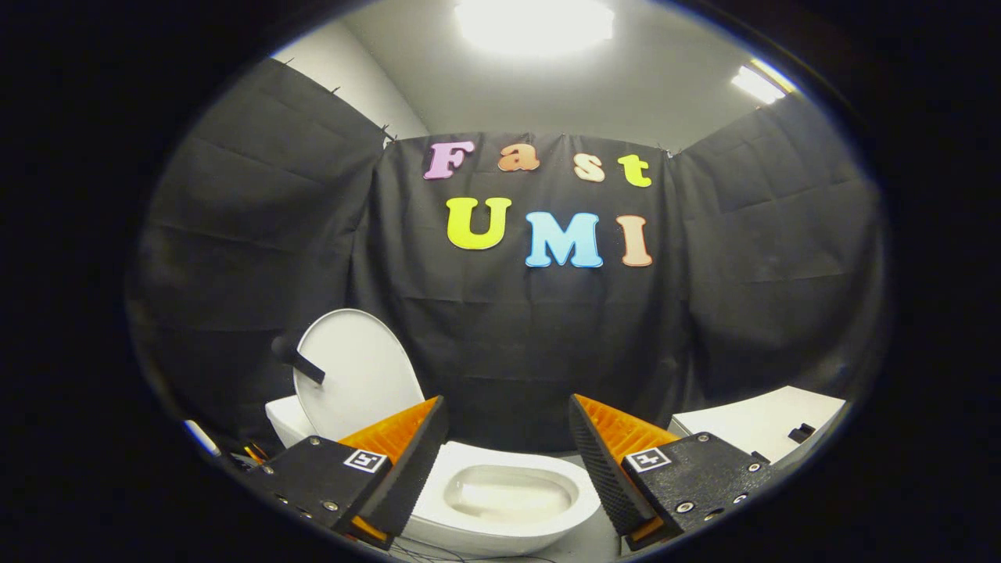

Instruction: Open the toilet lid.

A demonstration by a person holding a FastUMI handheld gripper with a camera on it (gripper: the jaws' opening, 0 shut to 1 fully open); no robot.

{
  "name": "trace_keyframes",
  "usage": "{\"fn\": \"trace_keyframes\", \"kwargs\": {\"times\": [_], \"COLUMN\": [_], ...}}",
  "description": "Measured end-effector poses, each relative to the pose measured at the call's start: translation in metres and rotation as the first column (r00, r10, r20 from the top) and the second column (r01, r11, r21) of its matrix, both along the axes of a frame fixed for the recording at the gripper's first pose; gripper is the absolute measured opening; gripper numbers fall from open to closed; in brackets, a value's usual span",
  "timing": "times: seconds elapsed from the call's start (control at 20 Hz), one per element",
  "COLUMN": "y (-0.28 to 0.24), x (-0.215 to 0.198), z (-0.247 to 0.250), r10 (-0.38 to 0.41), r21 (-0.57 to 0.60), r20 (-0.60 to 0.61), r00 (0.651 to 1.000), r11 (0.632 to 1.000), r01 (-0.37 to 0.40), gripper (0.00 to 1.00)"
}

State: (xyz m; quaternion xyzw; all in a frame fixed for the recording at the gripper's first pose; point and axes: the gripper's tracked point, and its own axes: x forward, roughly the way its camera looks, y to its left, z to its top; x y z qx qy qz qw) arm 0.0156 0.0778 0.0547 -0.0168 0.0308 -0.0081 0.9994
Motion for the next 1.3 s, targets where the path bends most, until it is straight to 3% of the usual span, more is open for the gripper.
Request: {"fn": "trace_keyframes", "kwargs": {"times": [0.85, 1.3], "y": [-0.035, -0.032], "x": [-0.024, -0.026], "z": [-0.061, -0.061], "r10": [-0.046, -0.047], "r21": [-0.012, -0.002], "r20": [-0.030, -0.034], "r00": [0.998, 0.998], "r11": [0.999, 0.999], "r01": [0.046, 0.047], "gripper": [0.95, 0.95]}}
